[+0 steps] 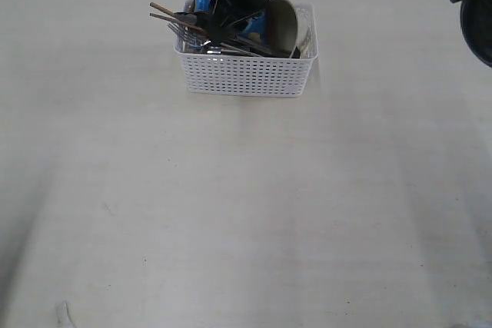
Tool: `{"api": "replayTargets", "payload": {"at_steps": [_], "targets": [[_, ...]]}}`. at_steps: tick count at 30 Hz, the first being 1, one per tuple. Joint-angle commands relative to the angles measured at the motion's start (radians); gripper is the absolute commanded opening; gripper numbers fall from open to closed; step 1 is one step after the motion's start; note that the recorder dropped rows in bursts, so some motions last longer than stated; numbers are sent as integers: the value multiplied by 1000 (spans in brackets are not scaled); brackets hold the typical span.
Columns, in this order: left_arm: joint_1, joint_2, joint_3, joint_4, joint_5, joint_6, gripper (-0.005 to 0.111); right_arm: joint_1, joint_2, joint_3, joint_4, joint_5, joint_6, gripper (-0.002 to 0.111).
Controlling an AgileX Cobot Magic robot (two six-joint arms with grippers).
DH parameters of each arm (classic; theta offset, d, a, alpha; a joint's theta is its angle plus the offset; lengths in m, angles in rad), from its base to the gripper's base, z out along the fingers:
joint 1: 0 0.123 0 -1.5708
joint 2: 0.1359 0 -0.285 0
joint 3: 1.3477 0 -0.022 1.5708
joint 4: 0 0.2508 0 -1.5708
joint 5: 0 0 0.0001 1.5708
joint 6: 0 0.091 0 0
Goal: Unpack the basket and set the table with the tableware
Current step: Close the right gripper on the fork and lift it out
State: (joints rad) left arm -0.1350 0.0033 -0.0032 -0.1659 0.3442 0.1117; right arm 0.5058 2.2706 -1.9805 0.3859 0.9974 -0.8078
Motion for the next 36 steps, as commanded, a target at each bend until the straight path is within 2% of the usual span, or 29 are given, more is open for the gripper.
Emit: {"api": "replayTargets", "payload": {"at_steps": [1,12,14,18,19,36], "targets": [[-8,-3,3,3,-2,0,0,-2,27,-7,8,-13,-9,36],[-8,-3,3,3,-2,0,0,-2,66,-7,8,-30,-9,34],[-8,-3,3,3,-2,0,0,-2,64,-7,8,-32,-9,27],[-8,-3,3,3,-2,0,0,-2,45,-7,8,-32,-9,2],[-8,-3,3,3,-2,0,0,-2,40,-7,8,-32,-7,0],[-8,-3,3,3,-2,0,0,-2,-102,-7,56,-16,-7,0]]}}
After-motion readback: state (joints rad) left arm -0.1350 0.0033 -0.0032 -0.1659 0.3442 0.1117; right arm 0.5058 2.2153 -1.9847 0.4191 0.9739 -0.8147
